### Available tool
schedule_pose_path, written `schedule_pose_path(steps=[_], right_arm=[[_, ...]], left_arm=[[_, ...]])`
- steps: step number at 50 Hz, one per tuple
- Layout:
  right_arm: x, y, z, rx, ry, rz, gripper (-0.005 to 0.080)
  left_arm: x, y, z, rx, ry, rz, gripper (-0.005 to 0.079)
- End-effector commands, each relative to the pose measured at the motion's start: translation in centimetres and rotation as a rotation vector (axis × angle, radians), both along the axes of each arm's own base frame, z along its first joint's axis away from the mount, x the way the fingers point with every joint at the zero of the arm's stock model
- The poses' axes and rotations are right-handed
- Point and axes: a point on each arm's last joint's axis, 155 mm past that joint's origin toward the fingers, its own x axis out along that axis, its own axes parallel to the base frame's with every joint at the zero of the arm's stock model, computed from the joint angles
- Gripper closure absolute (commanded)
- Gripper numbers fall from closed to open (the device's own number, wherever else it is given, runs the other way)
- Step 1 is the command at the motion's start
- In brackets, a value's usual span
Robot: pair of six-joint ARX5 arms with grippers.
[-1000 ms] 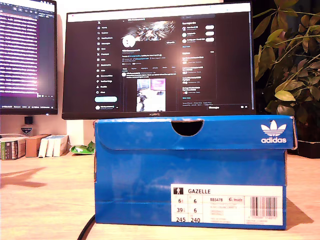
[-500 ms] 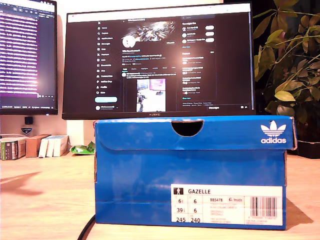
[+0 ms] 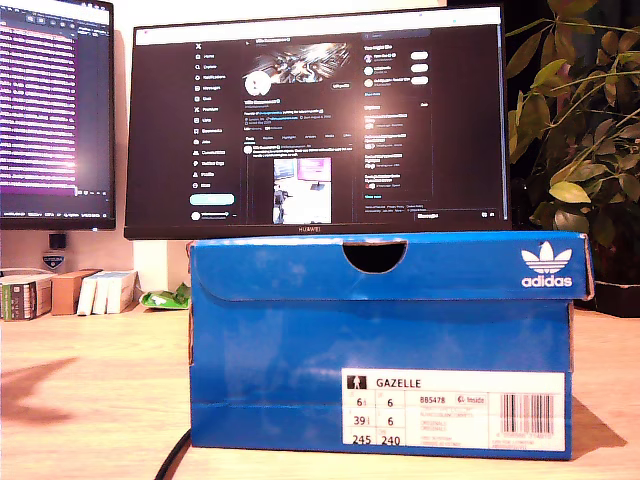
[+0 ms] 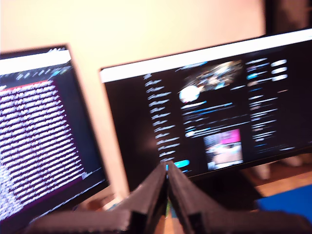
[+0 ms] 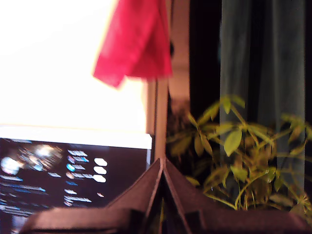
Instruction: Close the blue shoebox by pushing the lid with your left arm and holding the box in place with your right arm
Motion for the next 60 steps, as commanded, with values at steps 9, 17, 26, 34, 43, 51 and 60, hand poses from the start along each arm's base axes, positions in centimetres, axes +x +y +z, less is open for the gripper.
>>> schedule_pose_path(steps=[9, 17, 26, 34, 43, 51, 60], right_arm=[[-0.7, 0.2, -5.0, 0.004, 0.047, 0.01, 0.0764], [-1.8, 0.3, -7.2, 0.004, 0.042, 0.012, 0.0764], [-2.5, 0.3, -9.5, -0.005, 0.061, 0.007, 0.0764], [-2.8, 0.2, -12.1, 0.021, 0.087, 0.012, 0.0764], [-2.2, -0.9, -13.9, 0.149, 0.112, -0.009, 0.0764], [-1.6, -1.9, -14.9, 0.227, 0.103, -0.04, 0.0764], [-0.5, -2.4, -16.8, 0.282, 0.084, -0.049, 0.0764]], left_arm=[[-1.9, -0.4, -0.6, 0.0, -0.003, -0.011, 0.0761], [-2.5, -0.8, -3.1, -0.003, 0.014, -0.027, 0.0761], [-2.8, -0.8, -7.1, -0.032, 0.045, -0.028, 0.0761], [-3.4, -0.8, -10.1, -0.087, 0.056, -0.029, 0.0761], [-3.6, -0.4, -12.7, -0.151, 0.065, -0.011, 0.0761], [-3.1, -0.2, -14.0, -0.206, 0.101, -0.001, 0.0761], [-2.7, 0.6, -13.9, -0.231, 0.087, 0.04, 0.0761]])
